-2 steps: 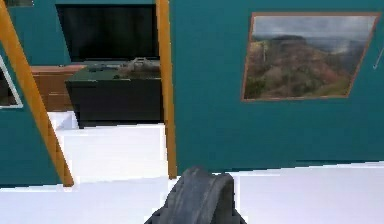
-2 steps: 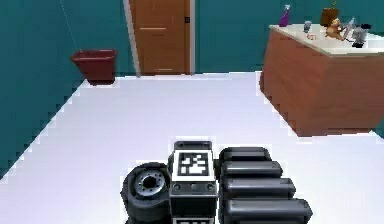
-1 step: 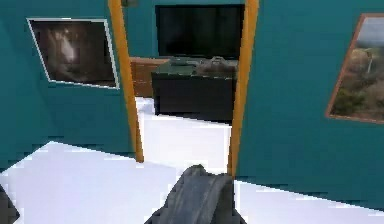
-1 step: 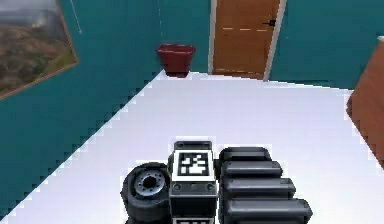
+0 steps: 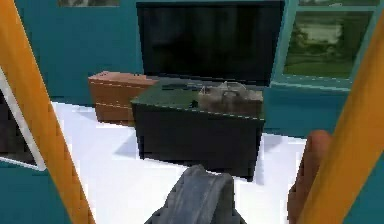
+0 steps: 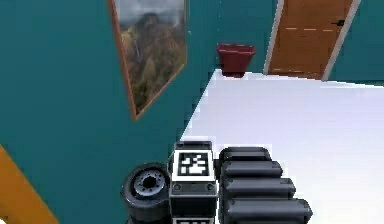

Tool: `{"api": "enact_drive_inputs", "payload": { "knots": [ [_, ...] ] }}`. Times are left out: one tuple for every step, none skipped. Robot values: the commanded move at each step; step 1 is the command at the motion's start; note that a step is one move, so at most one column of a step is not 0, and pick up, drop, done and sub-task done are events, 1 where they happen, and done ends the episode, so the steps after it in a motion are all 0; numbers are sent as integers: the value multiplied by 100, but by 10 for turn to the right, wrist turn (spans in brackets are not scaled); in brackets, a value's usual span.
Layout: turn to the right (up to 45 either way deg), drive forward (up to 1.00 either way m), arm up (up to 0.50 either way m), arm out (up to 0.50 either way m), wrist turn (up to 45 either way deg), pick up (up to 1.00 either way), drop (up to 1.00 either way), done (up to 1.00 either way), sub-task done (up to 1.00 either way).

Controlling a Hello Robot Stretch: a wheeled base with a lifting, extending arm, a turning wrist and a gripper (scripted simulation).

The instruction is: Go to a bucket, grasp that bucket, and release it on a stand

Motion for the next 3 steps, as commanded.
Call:
{"api": "enact_drive_inputs", "payload": {
  "knots": [
    [0, 100, 0, 0, 0, 0, 0, 0, 0],
    [-120, 0, 0, 0, 0, 0, 0, 0, 0],
    [0, 15, 0, 0, 0, 0, 0, 0, 0]
  ]
}}
